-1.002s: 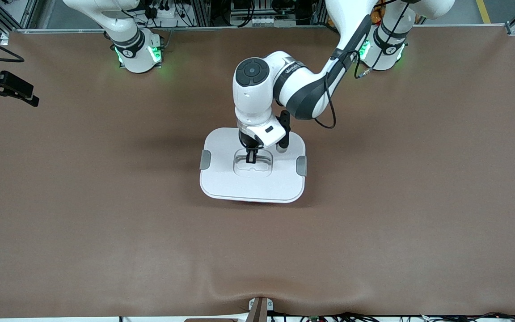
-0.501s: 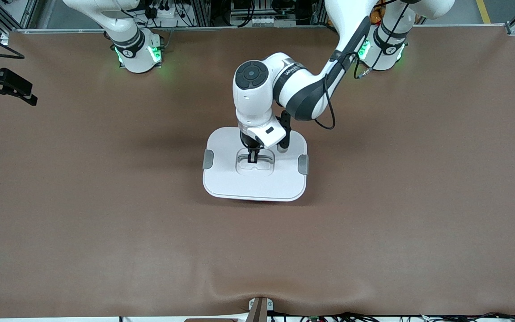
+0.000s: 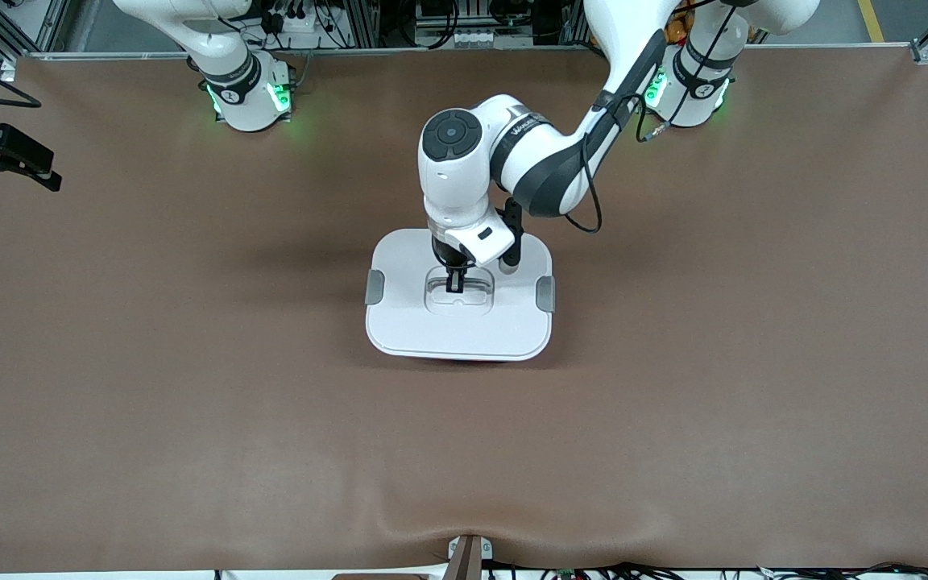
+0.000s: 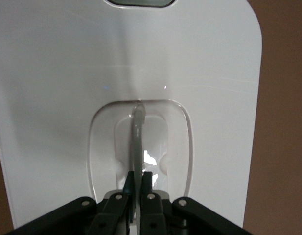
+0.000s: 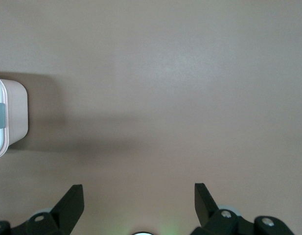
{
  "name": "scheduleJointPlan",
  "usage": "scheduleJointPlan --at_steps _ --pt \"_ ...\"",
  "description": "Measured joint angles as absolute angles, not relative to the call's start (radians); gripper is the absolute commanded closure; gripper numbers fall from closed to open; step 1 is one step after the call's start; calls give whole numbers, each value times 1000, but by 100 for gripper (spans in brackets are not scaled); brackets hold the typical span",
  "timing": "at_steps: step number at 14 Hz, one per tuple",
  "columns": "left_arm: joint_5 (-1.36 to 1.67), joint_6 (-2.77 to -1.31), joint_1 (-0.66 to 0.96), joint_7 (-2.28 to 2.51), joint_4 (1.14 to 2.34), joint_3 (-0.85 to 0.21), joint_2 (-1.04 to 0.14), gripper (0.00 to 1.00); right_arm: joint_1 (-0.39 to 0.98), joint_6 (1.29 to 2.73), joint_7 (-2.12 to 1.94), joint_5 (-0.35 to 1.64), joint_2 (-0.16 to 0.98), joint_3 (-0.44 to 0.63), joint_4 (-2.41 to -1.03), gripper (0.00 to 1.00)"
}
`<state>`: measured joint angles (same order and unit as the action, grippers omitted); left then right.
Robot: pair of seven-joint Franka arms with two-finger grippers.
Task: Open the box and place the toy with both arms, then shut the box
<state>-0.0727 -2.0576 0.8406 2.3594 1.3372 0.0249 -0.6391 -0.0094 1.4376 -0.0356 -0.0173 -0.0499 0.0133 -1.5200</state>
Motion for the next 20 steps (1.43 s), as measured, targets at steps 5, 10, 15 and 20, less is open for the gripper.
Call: scheduleJointPlan --at_steps 5,10,15,20 --pt "-73 -2057 849 2361 1337 24 -650 100 -9 1438 -36 -16 -50 13 -1520 0" --pt "-73 -2055 851 2362 1337 24 -652 100 -9 1439 -37 -10 -50 13 -1521 0" --pt "-73 -2050 853 2364 1337 23 -652 100 -9 1440 -74 -10 -50 15 -1522 0" --pt "-73 -2049 853 2370 1337 23 -653 100 -10 1442 -102 -10 -50 20 -1523 0"
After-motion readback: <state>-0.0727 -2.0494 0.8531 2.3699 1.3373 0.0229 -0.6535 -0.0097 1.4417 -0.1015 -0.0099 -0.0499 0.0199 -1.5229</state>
